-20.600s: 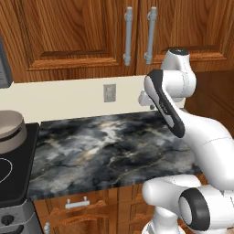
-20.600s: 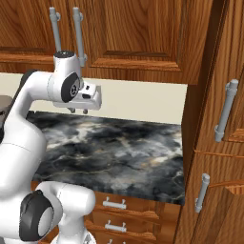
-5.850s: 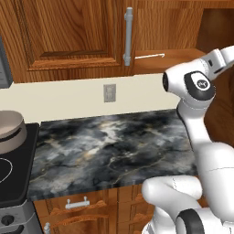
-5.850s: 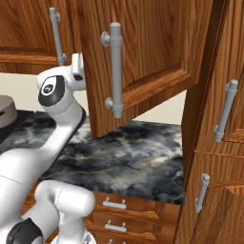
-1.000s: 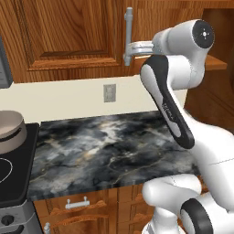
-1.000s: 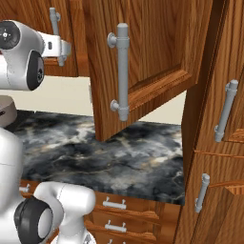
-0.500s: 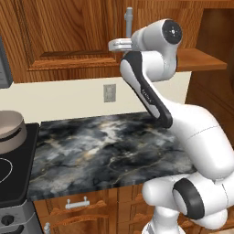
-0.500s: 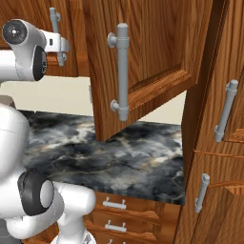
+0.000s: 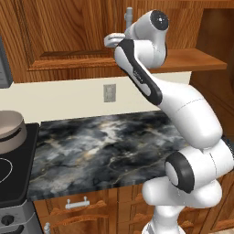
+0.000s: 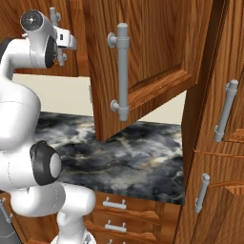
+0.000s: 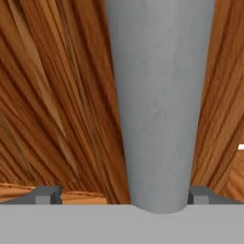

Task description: Open the cabinet and move the ladle to the pot. Then close the cabinet.

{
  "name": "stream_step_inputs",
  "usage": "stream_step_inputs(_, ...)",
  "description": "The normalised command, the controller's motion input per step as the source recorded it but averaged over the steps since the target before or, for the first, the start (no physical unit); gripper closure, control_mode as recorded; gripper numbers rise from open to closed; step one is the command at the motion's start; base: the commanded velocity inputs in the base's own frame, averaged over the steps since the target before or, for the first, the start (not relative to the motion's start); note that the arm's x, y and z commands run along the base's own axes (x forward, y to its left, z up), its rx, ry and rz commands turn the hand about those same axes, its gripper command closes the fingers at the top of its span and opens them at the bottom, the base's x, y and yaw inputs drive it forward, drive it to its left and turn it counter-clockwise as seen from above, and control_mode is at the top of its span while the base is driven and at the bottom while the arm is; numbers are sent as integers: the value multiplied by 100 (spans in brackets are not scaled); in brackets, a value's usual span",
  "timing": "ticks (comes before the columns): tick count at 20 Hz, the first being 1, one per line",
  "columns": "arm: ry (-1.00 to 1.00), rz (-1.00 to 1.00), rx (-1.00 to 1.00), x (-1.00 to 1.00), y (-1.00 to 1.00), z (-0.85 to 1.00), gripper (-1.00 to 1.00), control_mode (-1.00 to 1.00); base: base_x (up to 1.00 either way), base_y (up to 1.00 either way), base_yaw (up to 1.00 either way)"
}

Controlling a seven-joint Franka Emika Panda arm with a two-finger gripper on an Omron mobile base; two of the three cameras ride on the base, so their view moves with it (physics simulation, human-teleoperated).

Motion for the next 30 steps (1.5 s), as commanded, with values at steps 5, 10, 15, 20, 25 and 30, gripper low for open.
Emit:
stream_step_inputs(5, 1, 1, 0, 59, 0, -20, -100, -100, 0, 0, 0)
stream_step_inputs(10, -6, 3, 0, 41, 9, -52, -100, -100, 0, 0, 0)
stream_step_inputs(15, -10, 2, 0, 31, 18, -65, 100, -100, 0, 0, 0)
stream_step_inputs(20, 0, 0, 0, 37, 0, -19, 100, -100, 0, 0, 0)
stream_step_inputs(25, 1, 0, 0, 39, 0, -9, 100, -100, 0, 0, 0)
stream_step_inputs(30, 0, 0, 0, 7, 0, -1, 100, -100, 0, 0, 0)
